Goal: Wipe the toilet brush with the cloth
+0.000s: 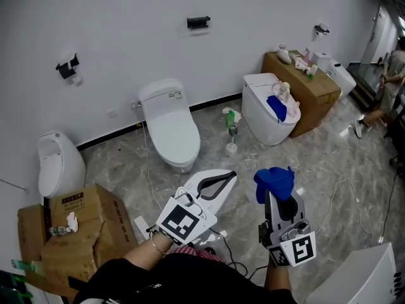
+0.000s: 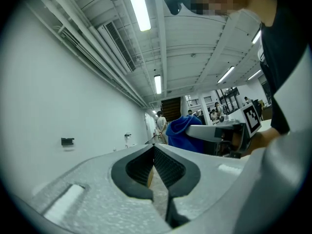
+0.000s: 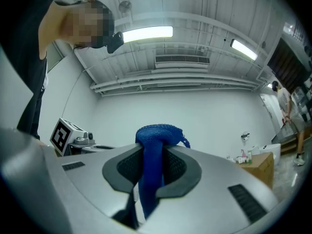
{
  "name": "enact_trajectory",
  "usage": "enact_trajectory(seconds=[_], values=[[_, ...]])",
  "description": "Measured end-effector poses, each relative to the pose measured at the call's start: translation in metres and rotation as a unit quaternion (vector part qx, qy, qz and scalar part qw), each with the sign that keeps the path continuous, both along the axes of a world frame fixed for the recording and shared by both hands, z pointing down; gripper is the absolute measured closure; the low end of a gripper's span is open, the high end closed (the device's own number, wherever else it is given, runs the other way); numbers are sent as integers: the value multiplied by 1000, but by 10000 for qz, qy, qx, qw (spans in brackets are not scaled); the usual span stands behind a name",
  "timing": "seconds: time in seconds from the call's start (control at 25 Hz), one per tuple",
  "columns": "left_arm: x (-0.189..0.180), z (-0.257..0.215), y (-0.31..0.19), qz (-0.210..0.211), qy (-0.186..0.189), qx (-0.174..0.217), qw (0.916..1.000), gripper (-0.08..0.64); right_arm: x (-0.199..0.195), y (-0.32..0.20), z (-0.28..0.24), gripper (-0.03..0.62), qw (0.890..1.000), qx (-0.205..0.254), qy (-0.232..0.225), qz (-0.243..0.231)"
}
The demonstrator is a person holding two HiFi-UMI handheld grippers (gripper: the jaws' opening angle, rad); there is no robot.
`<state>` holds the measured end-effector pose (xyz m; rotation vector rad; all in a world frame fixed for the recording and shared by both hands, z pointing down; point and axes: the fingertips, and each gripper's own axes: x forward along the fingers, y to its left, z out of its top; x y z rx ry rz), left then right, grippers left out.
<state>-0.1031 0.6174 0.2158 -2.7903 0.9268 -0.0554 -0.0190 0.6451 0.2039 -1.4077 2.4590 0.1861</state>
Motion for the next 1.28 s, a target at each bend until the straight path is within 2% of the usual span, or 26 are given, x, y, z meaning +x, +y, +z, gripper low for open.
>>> enact_trajectory(seconds=[0.36, 0.56, 0.8, 1.28], values=[[9, 5, -13, -84, -90, 12, 9999, 555, 9, -13, 8, 522, 9999, -39, 40, -99], [13, 7, -29, 43, -121, -23, 9999, 555, 13, -29, 7, 522, 10000, -62, 47, -19], [16, 6, -57, 180, -28, 9, 9998, 555, 2, -49, 1, 522, 9993, 181, 255, -202], [-4, 7, -129, 366, 74, -8, 9993, 555, -20, -121, 4, 522, 9994, -12, 354, 13]])
